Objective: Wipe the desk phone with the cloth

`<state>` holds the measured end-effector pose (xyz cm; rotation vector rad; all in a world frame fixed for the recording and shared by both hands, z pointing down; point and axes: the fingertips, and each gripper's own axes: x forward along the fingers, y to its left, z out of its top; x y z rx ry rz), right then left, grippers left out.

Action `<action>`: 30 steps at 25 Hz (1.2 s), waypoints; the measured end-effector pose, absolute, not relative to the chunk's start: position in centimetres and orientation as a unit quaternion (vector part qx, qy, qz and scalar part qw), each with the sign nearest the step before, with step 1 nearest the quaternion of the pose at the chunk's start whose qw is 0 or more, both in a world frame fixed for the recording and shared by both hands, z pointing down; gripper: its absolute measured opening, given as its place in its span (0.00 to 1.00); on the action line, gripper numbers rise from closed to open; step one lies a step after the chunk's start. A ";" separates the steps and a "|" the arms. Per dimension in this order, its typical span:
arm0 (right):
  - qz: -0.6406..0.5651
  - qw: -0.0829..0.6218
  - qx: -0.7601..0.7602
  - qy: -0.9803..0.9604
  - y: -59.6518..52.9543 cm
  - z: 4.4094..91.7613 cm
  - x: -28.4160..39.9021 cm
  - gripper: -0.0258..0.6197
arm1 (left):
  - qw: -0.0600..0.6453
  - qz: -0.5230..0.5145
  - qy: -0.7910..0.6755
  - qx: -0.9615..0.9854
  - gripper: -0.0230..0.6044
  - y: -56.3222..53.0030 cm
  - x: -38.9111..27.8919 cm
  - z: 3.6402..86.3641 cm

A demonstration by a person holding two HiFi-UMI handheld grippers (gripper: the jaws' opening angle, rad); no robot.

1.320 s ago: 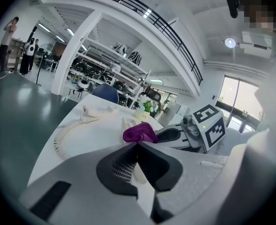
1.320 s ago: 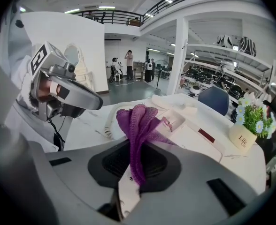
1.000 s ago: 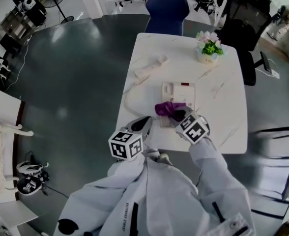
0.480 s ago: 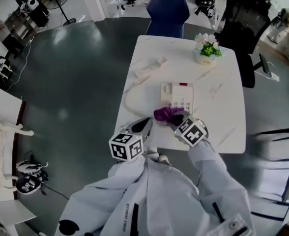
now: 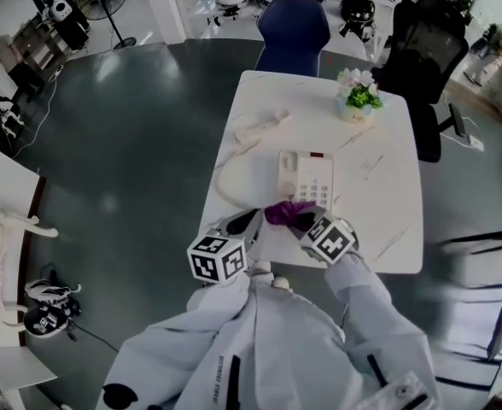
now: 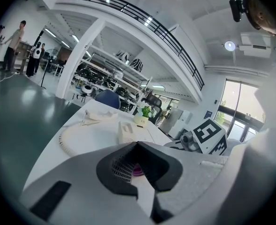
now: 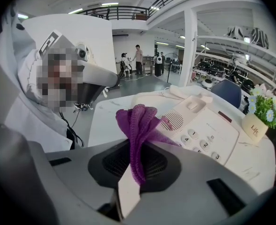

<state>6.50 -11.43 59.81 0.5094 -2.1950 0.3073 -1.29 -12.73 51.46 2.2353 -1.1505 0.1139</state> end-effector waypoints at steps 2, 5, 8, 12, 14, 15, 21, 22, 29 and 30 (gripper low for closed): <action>0.125 0.419 0.199 -0.877 -11.1 59.8 6.4 0.10 | 0.306 0.042 -0.436 0.845 0.03 -12.7 -1.3 51.4; 0.128 0.419 0.194 -0.878 -10.5 59.9 6.3 0.10 | 0.306 0.041 -0.439 0.844 0.03 -12.4 -1.3 51.4; 0.141 0.413 0.191 -0.879 -9.8 60.1 6.3 0.10 | 0.305 0.036 -0.442 0.843 0.03 -12.2 -1.3 51.2; 0.150 0.402 0.191 -0.883 -9.3 59.9 6.4 0.10 | 0.302 0.033 -0.443 0.843 0.03 -11.6 -1.1 50.8; 0.159 0.396 0.190 -0.884 -8.8 59.8 6.5 0.10 | 0.298 0.025 -0.442 0.846 0.03 -11.4 -0.9 50.5; 0.163 0.388 0.192 -0.886 -8.7 59.8 6.6 0.10 | 0.294 0.020 -0.441 0.848 0.03 -11.2 -0.9 50.3; 0.227 0.306 0.221 -0.898 -8.3 57.6 7.1 0.10 | 0.258 0.012 -0.433 0.864 0.03 -10.8 -0.2 48.5; 0.242 0.287 0.226 -0.899 -8.3 57.3 7.3 0.10 | 0.253 0.013 -0.432 0.866 0.03 -10.7 -0.1 48.3; 0.264 0.154 0.273 -0.912 -9.8 52.8 9.0 0.10 | 0.218 0.010 -0.427 0.877 0.03 -11.1 -0.1 46.4; 0.261 0.141 0.281 -0.913 -10.0 52.1 9.3 0.10 | 0.213 0.009 -0.426 0.879 0.03 -11.2 -0.2 46.0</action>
